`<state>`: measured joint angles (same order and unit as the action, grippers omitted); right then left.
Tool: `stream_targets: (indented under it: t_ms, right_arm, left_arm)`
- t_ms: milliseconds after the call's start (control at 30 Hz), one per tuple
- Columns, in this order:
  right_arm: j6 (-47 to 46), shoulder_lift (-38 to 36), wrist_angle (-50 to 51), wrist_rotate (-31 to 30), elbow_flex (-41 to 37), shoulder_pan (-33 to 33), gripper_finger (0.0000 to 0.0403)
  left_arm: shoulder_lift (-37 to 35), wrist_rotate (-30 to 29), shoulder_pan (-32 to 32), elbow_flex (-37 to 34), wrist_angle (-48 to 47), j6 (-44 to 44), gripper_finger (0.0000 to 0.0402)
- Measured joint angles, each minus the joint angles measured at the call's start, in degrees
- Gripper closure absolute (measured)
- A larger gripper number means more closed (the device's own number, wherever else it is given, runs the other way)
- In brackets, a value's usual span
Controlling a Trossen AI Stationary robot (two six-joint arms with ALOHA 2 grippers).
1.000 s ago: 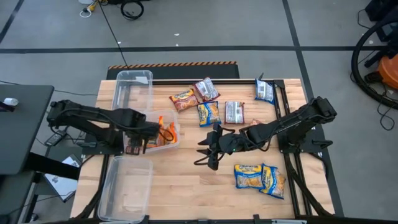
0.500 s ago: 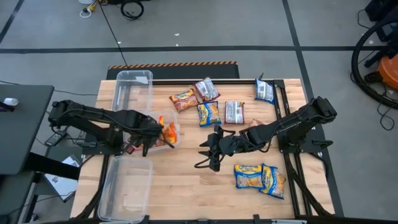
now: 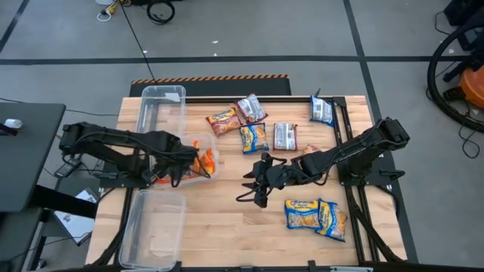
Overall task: Sort Maruchan noodles
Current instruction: Adjust the orange noodle pack
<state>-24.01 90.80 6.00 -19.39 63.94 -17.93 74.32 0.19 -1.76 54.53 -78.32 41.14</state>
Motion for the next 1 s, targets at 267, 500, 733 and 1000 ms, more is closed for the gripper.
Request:
stream_targets:
  t_ms: [267, 500, 733, 1000]
  right_arm:
    - [-0.44, 0.00, -0.66, 0.01, 0.00, 0.18, 0.0258]
    - [-0.44, 0.00, -1.24, -0.01, 0.00, 0.48, 0.0258]
    - [-0.44, 0.00, -1.25, -0.01, 0.00, 0.46, 0.0258]
    - [-0.42, 0.00, -1.25, -0.01, 0.00, 0.62, 0.0258]
  left_arm:
    - [0.00, -1.49, -1.60, -1.82, 5.36, 2.32, 0.0242]
    - [-0.02, -2.78, -1.71, -1.82, 7.67, 6.08, 0.0246]
    - [-0.02, -4.87, -1.41, -1.72, 11.22, 5.37, 0.0351]
    - [-0.14, -5.99, -2.12, 4.50, 6.69, 1.76, 0.0396]
